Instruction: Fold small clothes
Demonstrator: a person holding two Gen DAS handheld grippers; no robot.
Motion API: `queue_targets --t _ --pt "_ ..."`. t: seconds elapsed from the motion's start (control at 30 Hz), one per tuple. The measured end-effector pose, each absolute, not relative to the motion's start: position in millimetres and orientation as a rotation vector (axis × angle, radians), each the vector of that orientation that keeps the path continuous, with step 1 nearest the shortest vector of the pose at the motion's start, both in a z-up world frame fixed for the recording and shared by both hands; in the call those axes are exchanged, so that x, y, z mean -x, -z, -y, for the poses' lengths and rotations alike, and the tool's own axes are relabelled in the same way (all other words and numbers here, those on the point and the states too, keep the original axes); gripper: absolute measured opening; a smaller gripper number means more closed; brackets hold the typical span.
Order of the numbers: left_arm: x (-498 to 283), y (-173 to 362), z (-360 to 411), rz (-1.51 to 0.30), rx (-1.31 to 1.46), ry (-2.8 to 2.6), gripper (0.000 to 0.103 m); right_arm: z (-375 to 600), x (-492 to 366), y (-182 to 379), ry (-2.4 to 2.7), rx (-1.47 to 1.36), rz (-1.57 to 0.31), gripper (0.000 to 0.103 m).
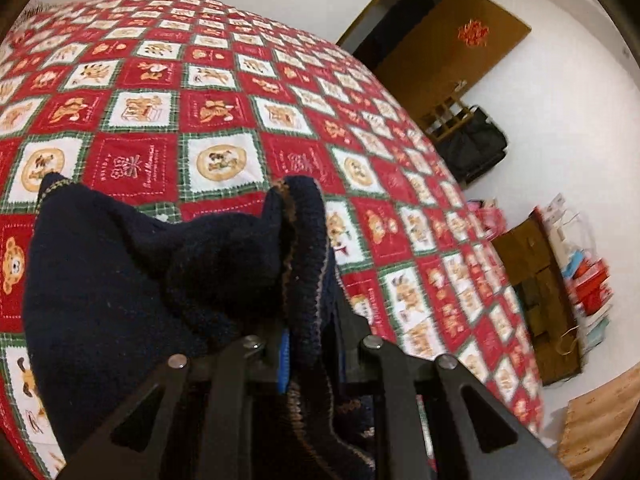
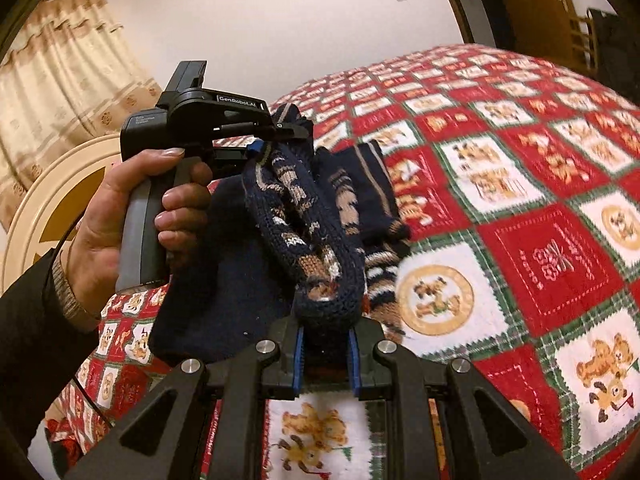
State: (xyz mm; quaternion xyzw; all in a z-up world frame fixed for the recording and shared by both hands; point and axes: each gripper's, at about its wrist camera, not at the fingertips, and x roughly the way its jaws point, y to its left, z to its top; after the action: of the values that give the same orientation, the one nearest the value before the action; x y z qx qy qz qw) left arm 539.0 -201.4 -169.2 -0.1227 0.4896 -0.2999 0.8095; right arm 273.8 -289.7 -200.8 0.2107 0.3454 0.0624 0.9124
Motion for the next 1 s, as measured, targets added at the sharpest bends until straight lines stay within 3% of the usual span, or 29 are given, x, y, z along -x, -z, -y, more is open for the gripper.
queue_targets --t 0.23,0.3,0.33,0.37,0.53,0.67,0.77,0.93,1.0 --pt "-516.1 150.7 232.2 -0.961 0.132 0.688 0.028 310.6 -273.7 213.3 -0.122 -0.518 -0.736 0.018" --pt "-497.7 135.9 233.1 -0.895 0.062 0.694 0.056 318.5 -270.5 215.1 -0.132 -0.556 -0.732 0.025" --pt "-489.0 130.4 230.5 -0.859 0.032 0.679 0.061 323.1 -266.9 214.9 -0.102 -0.557 -0.727 0.034" --pt "-480.5 127.3 225.8 -0.83 0.008 0.662 0.064 325.8 -263.6 212.6 -0.071 -0.545 -0.714 0.036" --pt "-443.6 142.8 173.9 -0.781 -0.091 0.533 0.066 329.1 -253.0 176.2 0.035 -0.441 -0.582 0.036" --pt "-420.5 167.9 135.1 -0.776 -0.109 0.426 0.066 304.2 -292.4 146.9 -0.104 -0.372 -0.568 0.036" --pt "-406.0 179.5 123.0 -0.793 -0.076 0.43 0.076 281.5 -343.7 141.6 -0.226 -0.348 -0.642 0.036" --pt "-394.4 192.5 124.8 -0.79 -0.061 0.435 0.076 257.7 -415.3 173.6 -0.027 -0.15 -0.816 0.036" --pt "-393.1 195.2 121.5 -0.784 -0.046 0.436 0.081 263.3 -425.7 189.7 0.003 -0.153 -0.879 0.036"
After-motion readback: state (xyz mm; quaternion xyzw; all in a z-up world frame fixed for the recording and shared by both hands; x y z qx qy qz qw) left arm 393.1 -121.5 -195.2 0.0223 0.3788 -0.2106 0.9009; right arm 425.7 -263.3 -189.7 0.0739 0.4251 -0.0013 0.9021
